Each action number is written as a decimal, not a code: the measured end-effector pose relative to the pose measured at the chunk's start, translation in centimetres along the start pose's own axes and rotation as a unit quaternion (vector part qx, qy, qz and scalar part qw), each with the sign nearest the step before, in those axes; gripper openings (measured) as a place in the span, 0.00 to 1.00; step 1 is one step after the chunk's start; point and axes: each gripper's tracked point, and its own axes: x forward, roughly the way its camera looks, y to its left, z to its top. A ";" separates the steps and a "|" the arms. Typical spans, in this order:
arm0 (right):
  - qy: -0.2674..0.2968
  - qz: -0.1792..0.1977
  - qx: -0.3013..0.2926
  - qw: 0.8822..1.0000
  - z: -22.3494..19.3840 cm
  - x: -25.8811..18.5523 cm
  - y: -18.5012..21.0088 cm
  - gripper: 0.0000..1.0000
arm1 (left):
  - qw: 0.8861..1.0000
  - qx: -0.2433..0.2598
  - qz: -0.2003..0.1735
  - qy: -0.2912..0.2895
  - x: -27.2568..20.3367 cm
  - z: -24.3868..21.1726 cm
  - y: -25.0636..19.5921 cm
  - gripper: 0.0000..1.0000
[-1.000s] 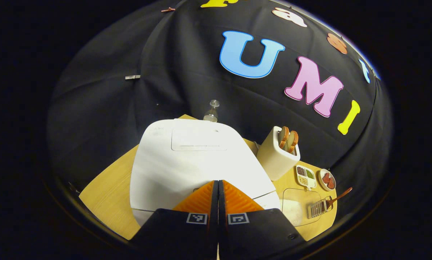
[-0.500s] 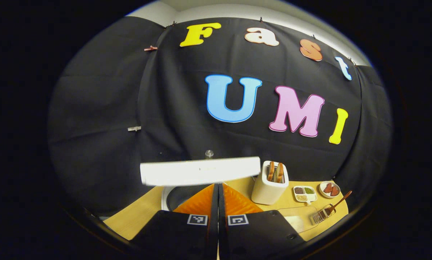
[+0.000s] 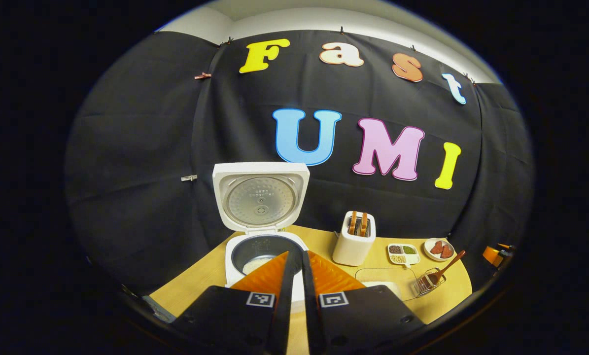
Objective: Close the left gripper, press the button to open the rice cooker; take a wooden spoon from the chopstick holder with the right hand, scoop a spoonful of rice and pour it into the rice cooker, then put the wooden spoon back into the chopstick holder.
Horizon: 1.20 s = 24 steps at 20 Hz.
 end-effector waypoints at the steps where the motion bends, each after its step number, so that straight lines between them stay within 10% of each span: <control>1: 0.008 0.008 0.001 1.000 -0.5 0.9 0.1 0.98 | 1.000 -0.003 0.001 0.000 -0.5 -0.2 -0.5 0.23; 3: 0.029 0.022 0.005 0.999 -1.7 2.4 0.0 0.98 | 1.000 -0.005 0.012 -0.003 -1.0 -0.6 -1.1 0.42; 6: 0.057 0.040 0.016 0.997 -3.3 5.0 0.0 0.97 | 0.999 0.003 0.033 0.005 -1.8 -1.9 -1.6 0.98; 20: 0.153 0.053 0.100 0.982 -11.8 16.2 0.1 0.99 | 0.991 -0.071 0.096 0.066 -4.5 -9.3 -1.2 0.96; 24: 0.156 0.057 0.120 0.979 -12.4 18.0 0.8 0.84 | 0.988 -0.078 0.095 0.096 -4.8 -11.7 -1.8 0.96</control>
